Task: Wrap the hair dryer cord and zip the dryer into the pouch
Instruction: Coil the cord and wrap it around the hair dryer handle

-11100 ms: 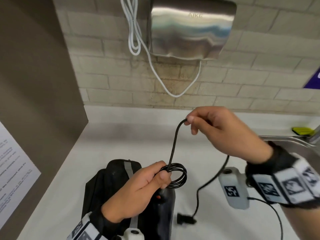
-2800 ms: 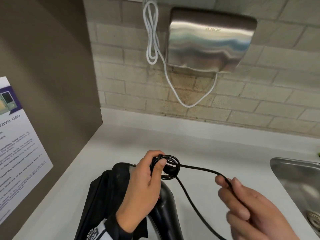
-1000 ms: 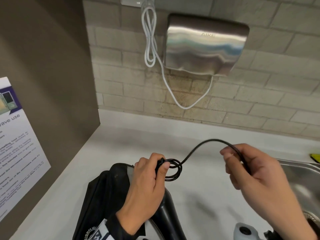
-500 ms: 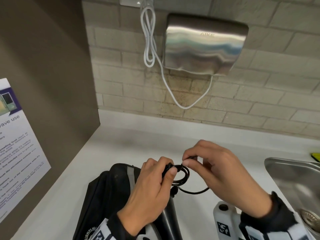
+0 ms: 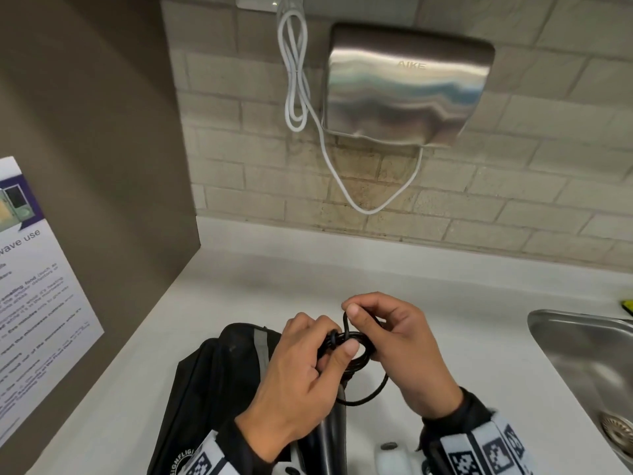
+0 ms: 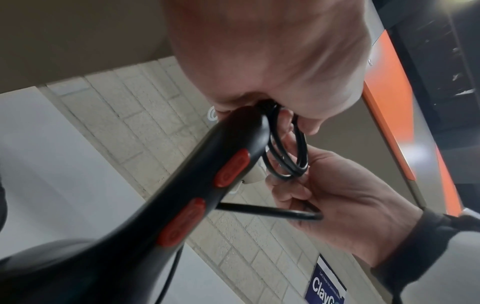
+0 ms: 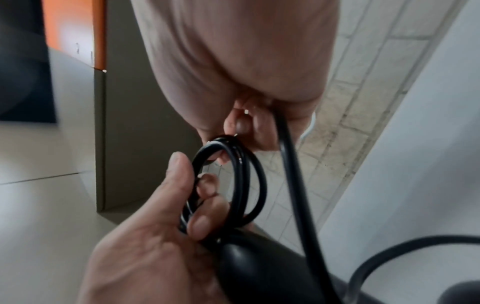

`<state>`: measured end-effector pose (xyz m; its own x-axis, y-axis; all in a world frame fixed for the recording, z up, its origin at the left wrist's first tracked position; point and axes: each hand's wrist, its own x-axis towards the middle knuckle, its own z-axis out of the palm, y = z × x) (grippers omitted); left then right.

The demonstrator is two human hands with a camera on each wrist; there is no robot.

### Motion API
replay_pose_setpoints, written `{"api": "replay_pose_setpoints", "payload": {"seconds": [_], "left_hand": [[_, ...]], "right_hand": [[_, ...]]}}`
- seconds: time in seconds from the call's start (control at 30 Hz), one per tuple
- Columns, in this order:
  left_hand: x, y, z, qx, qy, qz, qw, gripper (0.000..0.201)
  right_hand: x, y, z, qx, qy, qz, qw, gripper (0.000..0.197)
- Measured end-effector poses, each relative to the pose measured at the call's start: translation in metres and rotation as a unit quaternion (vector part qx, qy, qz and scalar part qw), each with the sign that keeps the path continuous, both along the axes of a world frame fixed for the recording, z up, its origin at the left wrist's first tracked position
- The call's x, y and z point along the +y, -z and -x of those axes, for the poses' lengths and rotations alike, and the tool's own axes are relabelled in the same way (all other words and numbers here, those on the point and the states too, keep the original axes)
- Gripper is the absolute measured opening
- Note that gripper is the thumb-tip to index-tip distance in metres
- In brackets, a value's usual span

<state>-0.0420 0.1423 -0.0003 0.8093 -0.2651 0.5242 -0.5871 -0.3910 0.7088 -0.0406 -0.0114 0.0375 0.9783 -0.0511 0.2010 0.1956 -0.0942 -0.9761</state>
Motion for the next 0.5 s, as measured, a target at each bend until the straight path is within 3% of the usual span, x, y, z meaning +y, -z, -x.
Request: {"api": "replay_pose_setpoints", "payload": {"seconds": [0.17,0.27,0.43,0.5], "left_hand": [[-0.001,0.002,-0.001,-0.006,0.002,0.002,1.000,0.027],[-0.002,0.004,0.000,-0.010,0.008,0.015,1.000,0.032],[-0.001,0.005,0.001,0.012,0.000,0.067,0.998,0.034],[0.002,0.005,-0.001,0.020,-0.004,0.082,0.996,0.030]], "right_hand": [[0.000,0.005,0.000,0.023,0.006,-0.038,0.999,0.004],[-0.003,0.007,0.001,0.019,-0.007,-0.005,1.000,0.010],[-0.008,0.020,0.011,-0.045,-0.041,0.011,0.998,0.033],[-0.008,0.030,0.015,-0.064,-0.078,0.022,0.995,0.030]]}}
